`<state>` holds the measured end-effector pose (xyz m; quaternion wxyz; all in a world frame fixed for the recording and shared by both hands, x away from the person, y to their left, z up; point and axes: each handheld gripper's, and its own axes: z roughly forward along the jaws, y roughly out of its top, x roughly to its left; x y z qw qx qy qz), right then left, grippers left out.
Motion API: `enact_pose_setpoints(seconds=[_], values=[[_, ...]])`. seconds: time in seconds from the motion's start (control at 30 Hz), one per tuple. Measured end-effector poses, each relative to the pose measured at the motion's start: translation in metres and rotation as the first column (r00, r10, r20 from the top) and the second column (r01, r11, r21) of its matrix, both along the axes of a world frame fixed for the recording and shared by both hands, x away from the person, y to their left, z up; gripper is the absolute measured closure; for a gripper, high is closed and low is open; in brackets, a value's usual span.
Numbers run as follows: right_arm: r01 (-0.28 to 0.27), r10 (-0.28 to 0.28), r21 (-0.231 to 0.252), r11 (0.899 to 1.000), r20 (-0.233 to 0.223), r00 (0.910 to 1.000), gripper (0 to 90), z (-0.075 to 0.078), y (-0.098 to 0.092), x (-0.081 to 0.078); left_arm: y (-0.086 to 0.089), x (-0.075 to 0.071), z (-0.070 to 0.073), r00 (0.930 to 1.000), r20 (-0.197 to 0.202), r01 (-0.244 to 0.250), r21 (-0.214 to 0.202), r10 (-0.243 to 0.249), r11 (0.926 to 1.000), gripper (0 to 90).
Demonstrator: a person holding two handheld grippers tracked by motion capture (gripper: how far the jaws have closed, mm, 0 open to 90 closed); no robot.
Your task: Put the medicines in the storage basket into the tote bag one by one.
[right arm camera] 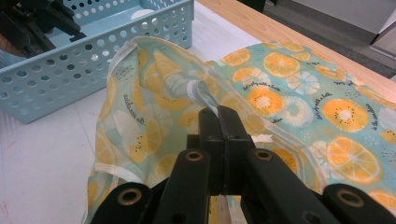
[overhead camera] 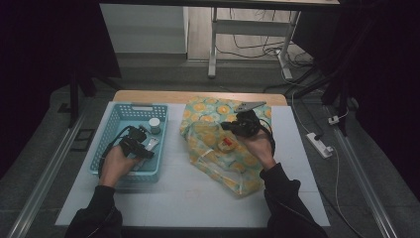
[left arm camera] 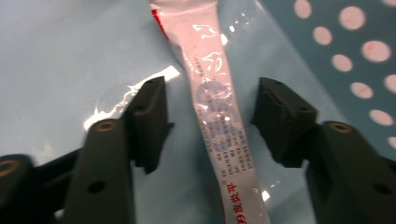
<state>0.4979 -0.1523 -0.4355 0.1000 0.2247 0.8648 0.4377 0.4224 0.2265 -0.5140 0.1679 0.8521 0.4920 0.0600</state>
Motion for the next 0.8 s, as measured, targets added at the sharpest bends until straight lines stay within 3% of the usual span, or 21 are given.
enact_pose_setpoints(seconds=[0.43, 0.8], values=[[0.000, 0.000, -0.001, 1.000, 0.003, 1.0000, 90.0, 0.0001, 0.0000, -0.0003, 0.0018, 0.0000, 0.0010, 1.0000, -0.004, -0.006, -0.023, 0.006, 0.9997, 70.0], [0.000, 0.000, -0.001, 1.000, 0.004, 1.0000, 90.0, 0.0004, -0.0002, -0.0005, 0.0030, 0.0006, 0.0023, 0.9997, -0.003, -0.026, -0.025, 0.026, 0.9994, 71.5]])
